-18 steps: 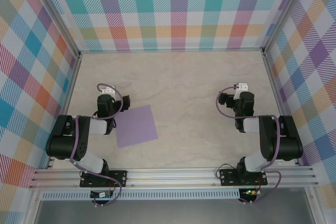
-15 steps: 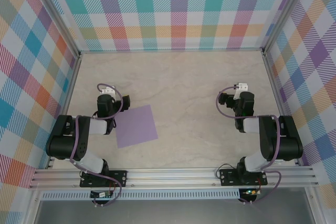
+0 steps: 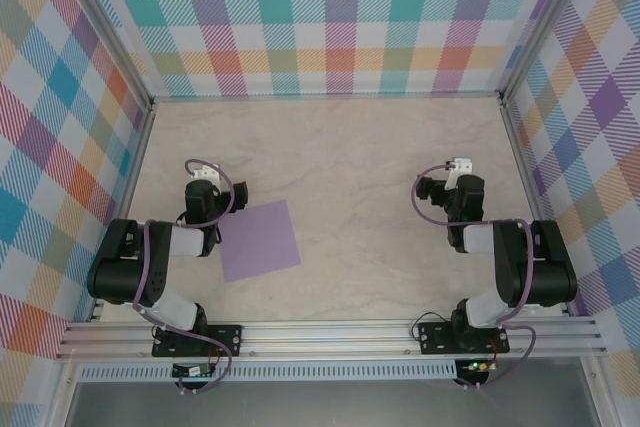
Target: Fold a paper plane with a square sheet of paper (pick it up from the middle)
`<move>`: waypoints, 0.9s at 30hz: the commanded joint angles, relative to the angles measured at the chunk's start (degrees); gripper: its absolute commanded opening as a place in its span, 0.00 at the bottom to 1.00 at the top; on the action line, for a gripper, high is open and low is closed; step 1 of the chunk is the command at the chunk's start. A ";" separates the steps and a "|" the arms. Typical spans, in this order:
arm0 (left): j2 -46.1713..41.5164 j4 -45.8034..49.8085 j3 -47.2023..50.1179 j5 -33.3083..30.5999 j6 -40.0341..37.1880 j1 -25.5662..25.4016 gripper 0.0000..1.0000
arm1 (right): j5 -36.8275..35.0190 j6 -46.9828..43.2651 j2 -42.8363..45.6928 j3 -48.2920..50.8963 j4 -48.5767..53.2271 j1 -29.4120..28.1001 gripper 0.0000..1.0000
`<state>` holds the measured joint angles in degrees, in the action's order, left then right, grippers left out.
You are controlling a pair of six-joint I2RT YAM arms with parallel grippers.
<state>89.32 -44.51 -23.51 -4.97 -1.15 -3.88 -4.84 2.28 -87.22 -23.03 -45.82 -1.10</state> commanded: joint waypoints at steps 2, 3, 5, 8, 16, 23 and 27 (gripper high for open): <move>0.33 -0.33 -1.28 0.88 -0.61 0.08 1.00 | 1.24 -0.53 -0.08 -0.35 -0.93 0.26 1.00; 0.33 -0.40 -1.28 0.87 -0.61 0.09 1.00 | 1.17 -0.53 -0.14 -0.35 -0.93 0.29 1.00; 0.25 -0.51 -1.15 0.88 -0.61 0.11 1.00 | 1.29 -0.53 -0.14 -0.27 -1.11 0.26 1.00; -0.50 -0.26 -0.97 -0.48 -0.08 0.16 1.00 | 1.13 -0.53 0.06 -0.29 -0.93 0.23 1.00; -16.93 27.44 -8.68 -9.82 9.22 0.08 1.00 | -2.48 4.09 13.81 -9.10 25.70 0.19 1.00; -28.49 59.55 -21.79 -10.36 24.21 0.10 1.00 | -1.25 20.55 14.04 -25.17 58.15 -4.36 1.00; -31.18 73.00 -28.26 -6.55 24.09 0.10 1.00 | -1.33 21.42 12.36 -29.74 63.88 -15.57 1.00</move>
<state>59.51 12.29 -48.47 -13.52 19.49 -3.92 -7.03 19.92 -73.08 -50.09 6.17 -10.66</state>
